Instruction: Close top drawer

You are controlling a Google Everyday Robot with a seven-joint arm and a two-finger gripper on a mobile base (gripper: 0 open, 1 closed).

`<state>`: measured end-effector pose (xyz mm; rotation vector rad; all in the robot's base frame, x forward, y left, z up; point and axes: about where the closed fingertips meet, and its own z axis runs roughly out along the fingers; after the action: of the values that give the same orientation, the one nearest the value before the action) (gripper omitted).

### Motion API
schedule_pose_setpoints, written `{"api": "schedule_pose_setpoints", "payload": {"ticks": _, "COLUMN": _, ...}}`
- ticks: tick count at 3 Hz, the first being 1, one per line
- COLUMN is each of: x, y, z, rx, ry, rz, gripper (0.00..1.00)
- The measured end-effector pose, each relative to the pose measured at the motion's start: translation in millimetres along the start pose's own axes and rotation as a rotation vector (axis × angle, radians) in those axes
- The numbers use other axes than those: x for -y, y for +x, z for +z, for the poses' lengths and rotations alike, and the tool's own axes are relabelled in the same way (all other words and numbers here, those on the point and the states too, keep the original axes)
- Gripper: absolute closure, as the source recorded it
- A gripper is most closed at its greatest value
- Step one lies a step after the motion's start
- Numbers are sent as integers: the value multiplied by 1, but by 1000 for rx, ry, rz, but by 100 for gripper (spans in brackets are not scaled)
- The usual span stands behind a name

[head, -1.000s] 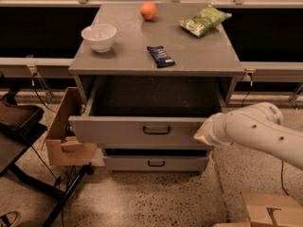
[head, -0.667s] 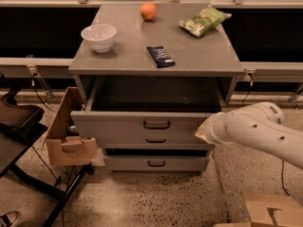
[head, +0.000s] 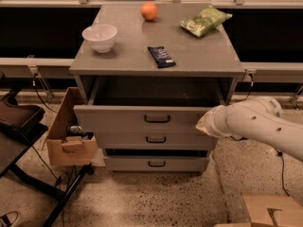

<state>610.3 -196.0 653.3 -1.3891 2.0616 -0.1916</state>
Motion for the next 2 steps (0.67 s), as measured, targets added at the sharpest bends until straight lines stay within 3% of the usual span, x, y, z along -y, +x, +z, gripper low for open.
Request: {"api": "schedule_pose_setpoints", "payload": {"ticks": 2, "x": 43, "y": -8, "z": 22, "rx": 19, "ry": 31, "rz": -27, "gripper": 100}}
